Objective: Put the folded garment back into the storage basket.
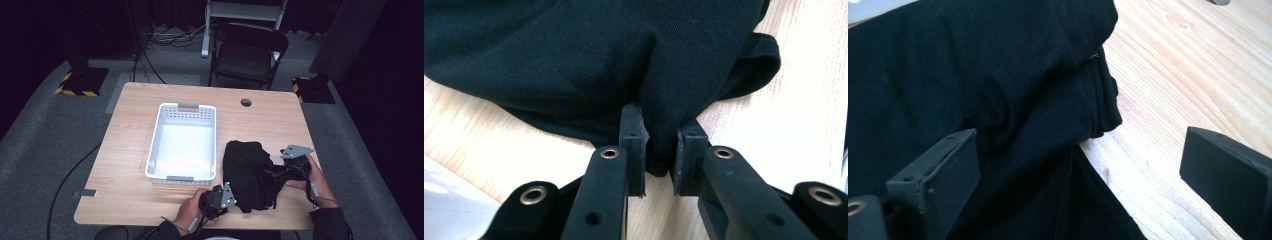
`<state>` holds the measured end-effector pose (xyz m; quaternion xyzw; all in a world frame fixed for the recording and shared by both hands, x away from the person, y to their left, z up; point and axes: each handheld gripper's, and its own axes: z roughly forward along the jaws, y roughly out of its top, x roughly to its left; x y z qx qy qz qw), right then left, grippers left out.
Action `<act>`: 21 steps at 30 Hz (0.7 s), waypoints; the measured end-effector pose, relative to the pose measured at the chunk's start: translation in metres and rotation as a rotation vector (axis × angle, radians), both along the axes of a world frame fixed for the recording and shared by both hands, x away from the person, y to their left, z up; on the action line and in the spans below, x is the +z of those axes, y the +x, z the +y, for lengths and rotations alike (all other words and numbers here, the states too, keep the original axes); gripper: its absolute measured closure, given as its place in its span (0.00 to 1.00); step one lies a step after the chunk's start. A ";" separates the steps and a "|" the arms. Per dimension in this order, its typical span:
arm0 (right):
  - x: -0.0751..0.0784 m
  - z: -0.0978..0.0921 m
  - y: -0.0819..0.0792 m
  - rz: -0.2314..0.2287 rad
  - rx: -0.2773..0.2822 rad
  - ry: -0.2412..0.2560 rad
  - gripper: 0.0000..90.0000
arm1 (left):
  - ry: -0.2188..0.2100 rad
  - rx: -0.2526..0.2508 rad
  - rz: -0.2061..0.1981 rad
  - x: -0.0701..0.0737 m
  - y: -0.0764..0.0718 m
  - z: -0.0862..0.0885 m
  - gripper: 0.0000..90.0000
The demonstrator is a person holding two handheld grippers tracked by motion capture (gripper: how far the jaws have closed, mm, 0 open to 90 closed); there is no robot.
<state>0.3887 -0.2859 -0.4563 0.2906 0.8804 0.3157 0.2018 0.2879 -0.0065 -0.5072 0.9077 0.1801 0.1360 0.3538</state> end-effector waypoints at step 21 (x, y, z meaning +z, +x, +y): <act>-0.007 0.016 0.016 0.017 0.003 -0.008 0.04 | -0.002 0.000 -0.002 0.000 0.000 0.000 0.87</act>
